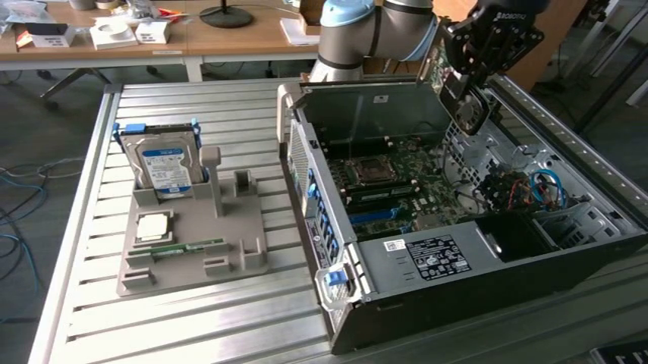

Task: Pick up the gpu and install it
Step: 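Pick up the gpu and move the gpu toward the slot, then insert the gpu into the slot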

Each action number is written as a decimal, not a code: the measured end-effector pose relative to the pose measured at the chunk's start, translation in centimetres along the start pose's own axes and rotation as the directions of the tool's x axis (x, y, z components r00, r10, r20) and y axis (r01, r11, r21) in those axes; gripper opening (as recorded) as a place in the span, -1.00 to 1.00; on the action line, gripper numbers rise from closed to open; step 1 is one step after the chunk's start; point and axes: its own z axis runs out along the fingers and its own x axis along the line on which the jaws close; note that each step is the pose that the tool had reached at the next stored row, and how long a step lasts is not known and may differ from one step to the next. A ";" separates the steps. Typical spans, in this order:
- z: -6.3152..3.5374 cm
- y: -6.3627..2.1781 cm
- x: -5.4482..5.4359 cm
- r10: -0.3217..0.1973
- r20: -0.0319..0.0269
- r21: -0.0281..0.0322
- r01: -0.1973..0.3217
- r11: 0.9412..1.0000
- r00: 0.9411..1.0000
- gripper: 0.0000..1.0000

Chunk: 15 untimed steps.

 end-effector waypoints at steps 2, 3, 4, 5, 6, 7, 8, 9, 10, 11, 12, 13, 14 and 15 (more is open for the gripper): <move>0.01 0.00 0.0 0.000 0.000 0.000 0.000 1.000 1.000 -0.48; 0.01 0.00 0.0 0.000 0.000 0.000 0.000 1.000 1.000 -0.48; 0.01 0.00 0.0 0.000 0.000 0.000 0.000 1.000 1.000 -0.48; 0.01 0.00 0.0 0.000 0.000 0.000 0.000 1.000 1.000 -0.48; 0.01 0.00 0.0 0.000 0.000 0.000 0.000 1.000 1.000 -0.48; 0.01 0.00 0.0 0.000 0.000 0.000 0.000 1.000 1.000 -0.48; 0.01 0.00 0.0 0.000 0.000 0.000 0.000 1.000 1.000 -0.48; 0.01 0.00 0.0 0.000 0.000 0.000 0.000 1.000 1.000 -0.48; 0.01 0.00 0.0 0.000 0.000 0.000 0.000 1.000 1.000 -0.48; 0.01 0.00 0.0 0.000 0.000 0.000 0.000 1.000 1.000 -0.48; 0.01 0.00 0.0 0.000 0.000 0.000 0.000 1.000 1.000 -0.48; 0.01 0.00 0.0 0.000 0.000 0.000 0.000 1.000 1.000 -0.48; 0.01 0.00 0.0 -0.002 0.000 0.000 0.002 1.000 1.000 -0.48; 0.01 0.00 0.0 -0.006 0.000 0.000 0.006 1.000 1.000 -0.48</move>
